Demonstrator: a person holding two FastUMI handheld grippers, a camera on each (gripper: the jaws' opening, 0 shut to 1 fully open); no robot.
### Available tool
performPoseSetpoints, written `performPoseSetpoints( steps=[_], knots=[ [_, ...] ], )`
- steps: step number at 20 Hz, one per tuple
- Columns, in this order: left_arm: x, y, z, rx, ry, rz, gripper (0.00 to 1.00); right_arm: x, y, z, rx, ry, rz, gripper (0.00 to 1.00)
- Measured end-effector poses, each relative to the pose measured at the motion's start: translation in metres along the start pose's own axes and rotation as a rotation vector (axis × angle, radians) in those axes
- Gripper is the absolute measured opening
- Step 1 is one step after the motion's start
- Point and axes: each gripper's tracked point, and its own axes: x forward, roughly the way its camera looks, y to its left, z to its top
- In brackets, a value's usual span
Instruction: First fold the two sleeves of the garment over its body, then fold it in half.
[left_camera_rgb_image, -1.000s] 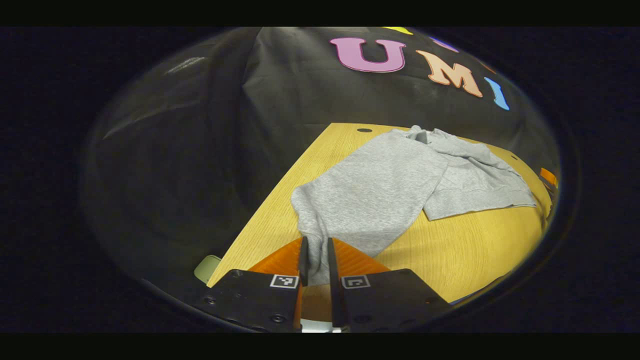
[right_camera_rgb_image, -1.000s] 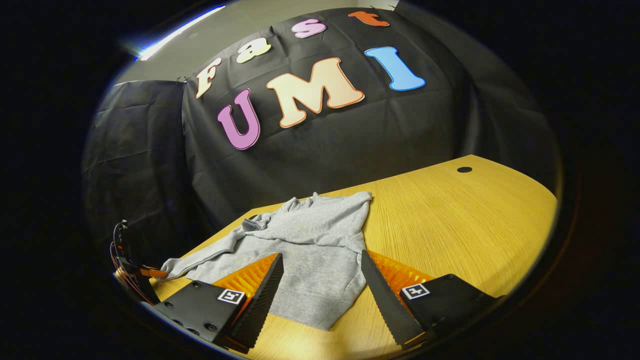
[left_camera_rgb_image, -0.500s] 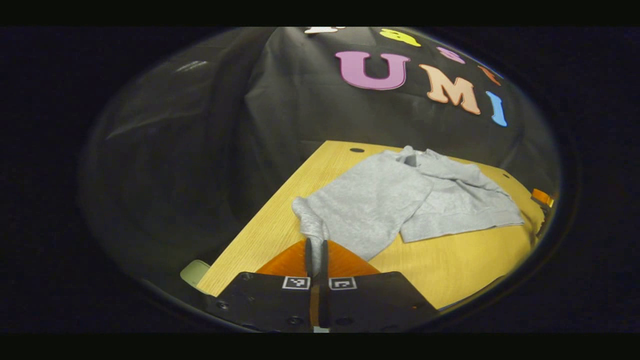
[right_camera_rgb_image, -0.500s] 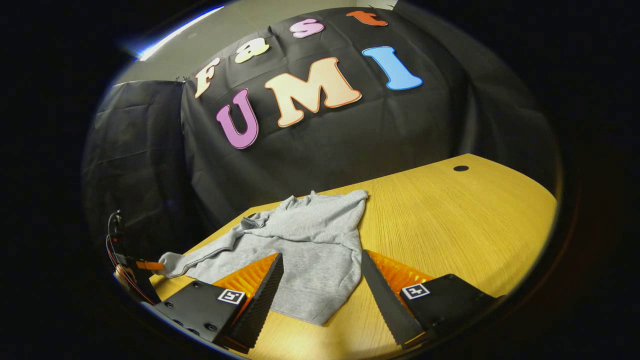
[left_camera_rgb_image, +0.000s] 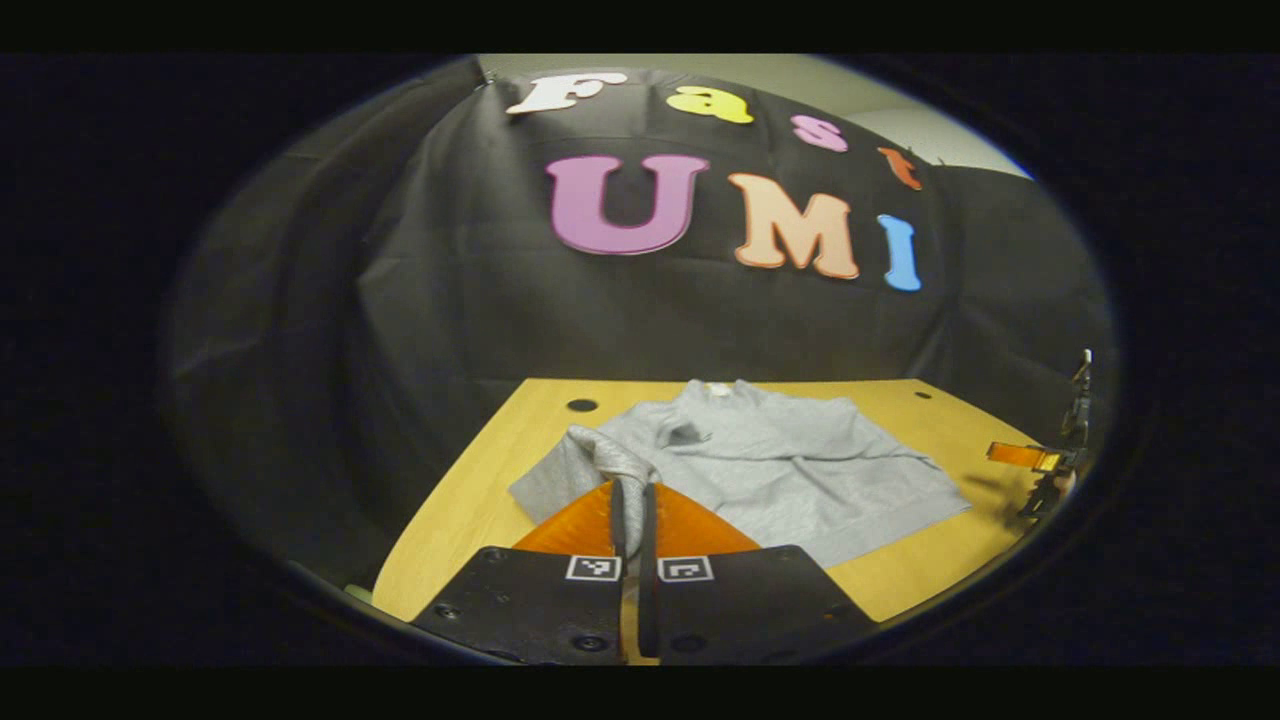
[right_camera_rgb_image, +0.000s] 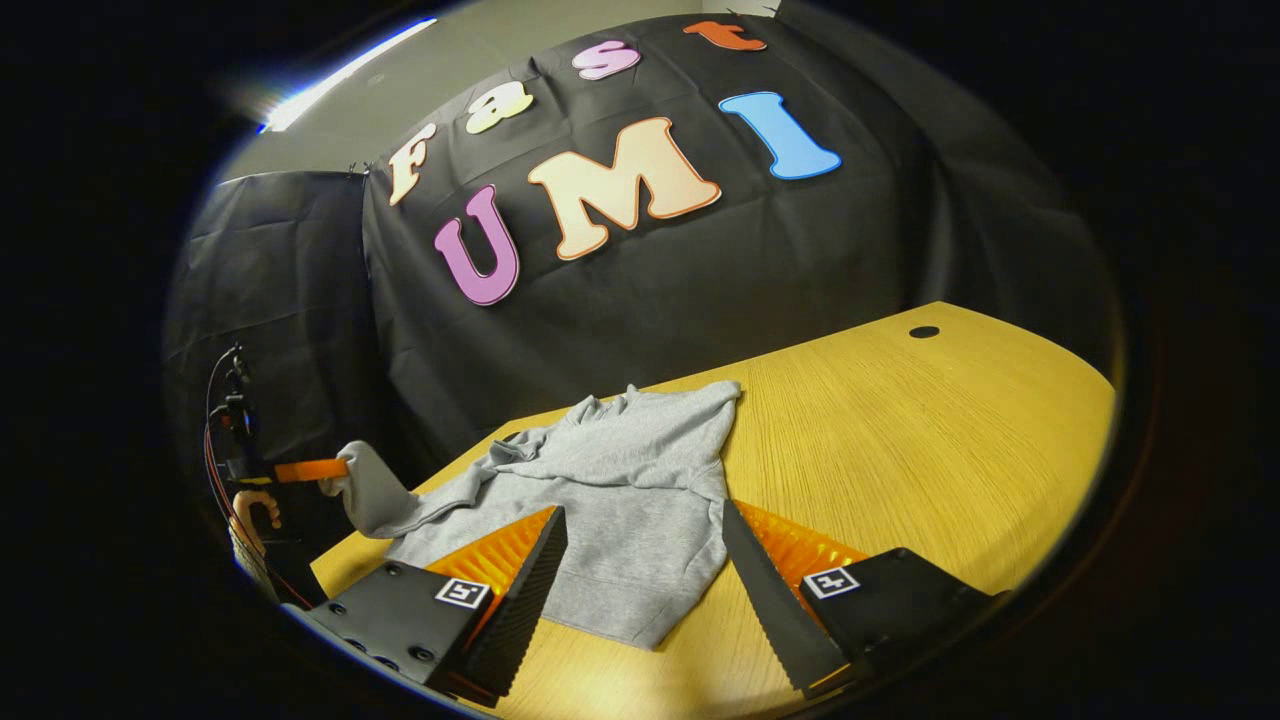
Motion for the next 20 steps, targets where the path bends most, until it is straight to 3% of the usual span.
performPoseSetpoints(
  steps=[8,12,17,20],
  knots=[
    [0.097,-0.145,0.062,0.005,-0.050,-0.303,0.00,-0.010,-0.016,0.004,0.042,0.001,-0.026,0.97],
    [0.144,-0.214,0.074,0.032,-0.027,-0.416,0.00,-0.011,-0.026,0.003,0.056,0.009,-0.042,0.98],
    [0.203,-0.281,0.063,0.061,0.014,-0.489,0.00,-0.004,-0.040,0.005,0.067,0.024,-0.060,0.98],
    [0.237,-0.305,0.040,0.074,0.075,-0.491,0.00,0.000,-0.049,0.001,0.059,0.036,-0.081,0.97]
  ],
)
